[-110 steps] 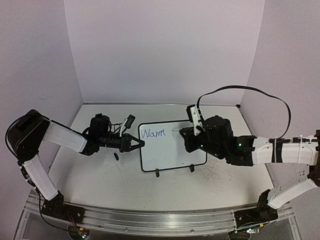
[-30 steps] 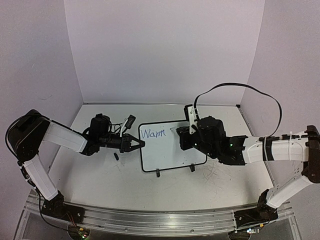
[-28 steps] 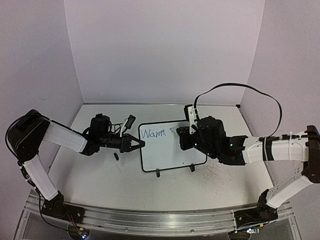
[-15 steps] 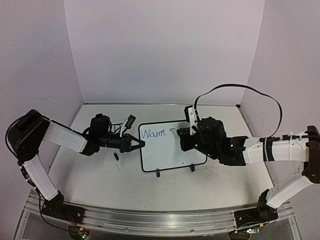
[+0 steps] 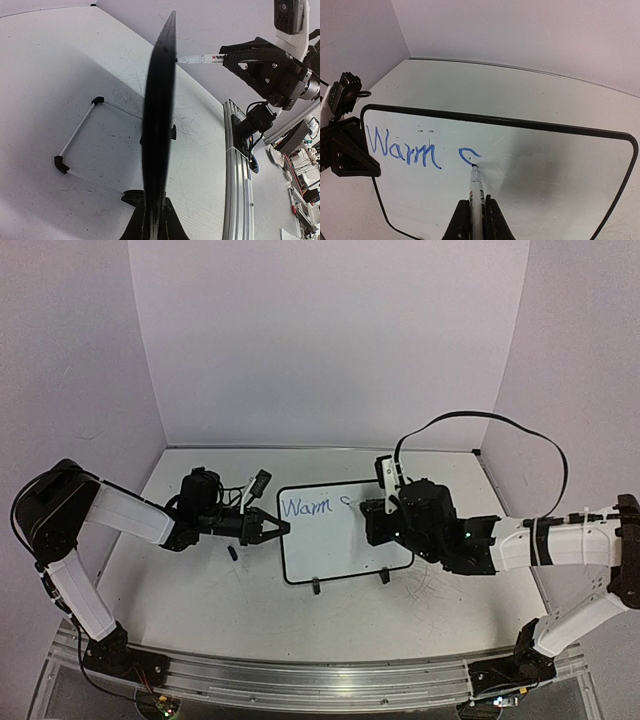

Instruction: Write a sentence on the whiteboard

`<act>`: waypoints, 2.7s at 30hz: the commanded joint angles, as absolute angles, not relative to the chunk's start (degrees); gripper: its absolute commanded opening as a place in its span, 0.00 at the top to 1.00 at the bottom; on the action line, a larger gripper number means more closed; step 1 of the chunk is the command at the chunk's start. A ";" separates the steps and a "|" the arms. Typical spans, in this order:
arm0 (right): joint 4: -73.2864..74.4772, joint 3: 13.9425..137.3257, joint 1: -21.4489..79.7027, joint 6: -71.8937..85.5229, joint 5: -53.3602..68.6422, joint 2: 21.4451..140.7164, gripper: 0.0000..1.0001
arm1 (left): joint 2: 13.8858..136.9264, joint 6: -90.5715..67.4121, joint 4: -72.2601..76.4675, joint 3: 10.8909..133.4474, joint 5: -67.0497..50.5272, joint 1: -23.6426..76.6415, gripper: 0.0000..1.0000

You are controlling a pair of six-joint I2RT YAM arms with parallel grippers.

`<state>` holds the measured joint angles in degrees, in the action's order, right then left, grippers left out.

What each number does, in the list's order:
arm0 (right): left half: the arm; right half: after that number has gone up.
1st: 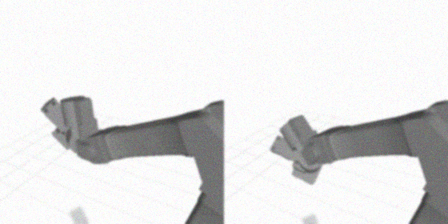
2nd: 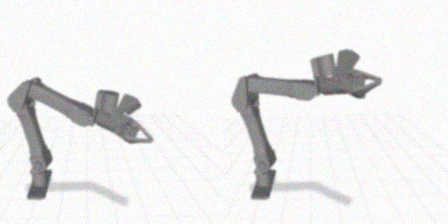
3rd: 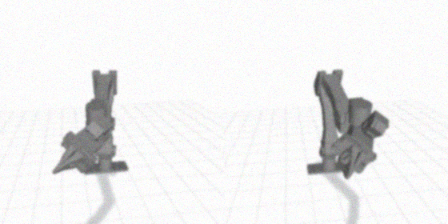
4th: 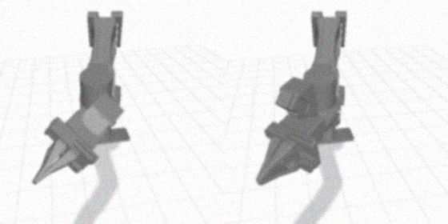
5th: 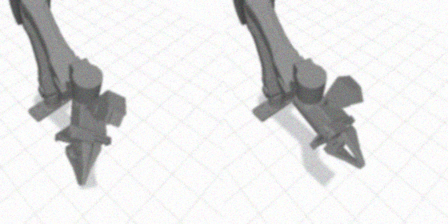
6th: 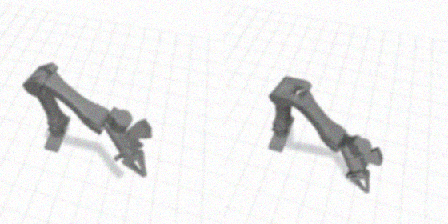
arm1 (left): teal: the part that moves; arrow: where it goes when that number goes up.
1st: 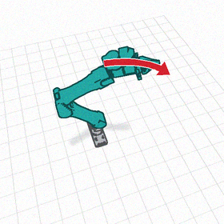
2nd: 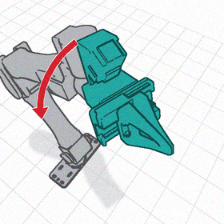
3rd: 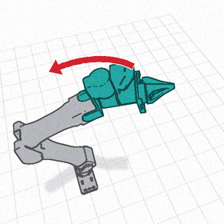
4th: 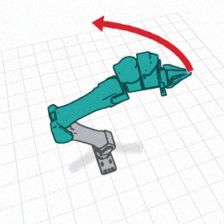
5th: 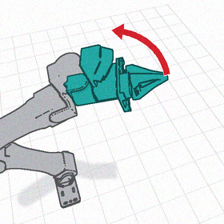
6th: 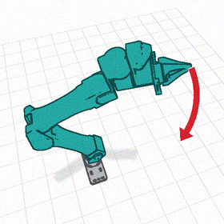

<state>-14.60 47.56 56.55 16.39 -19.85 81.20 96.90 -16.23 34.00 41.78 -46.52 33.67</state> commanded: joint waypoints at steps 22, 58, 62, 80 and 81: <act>-16.44 48.08 56.44 17.63 -17.63 82.91 1.00 | 97.10 -15.21 33.14 43.67 -44.93 33.68 1.00; -18.08 47.47 53.56 14.47 -16.28 79.23 1.00 | 97.38 -15.21 32.84 43.95 -45.08 33.66 1.00; -17.57 47.64 53.55 14.48 -16.71 79.70 1.00 | 97.20 -15.21 32.80 43.98 -45.10 33.67 1.00; -15.38 45.73 53.65 17.17 -14.67 79.36 1.00 | 97.09 -15.20 32.76 43.73 -44.92 33.66 1.00; -15.36 45.77 53.67 17.25 -14.64 79.39 1.00 | 97.06 -15.20 32.76 43.68 -44.90 33.66 1.00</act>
<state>-15.33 45.41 53.87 16.48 -15.00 79.07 96.90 -15.97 33.47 41.98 -46.63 33.69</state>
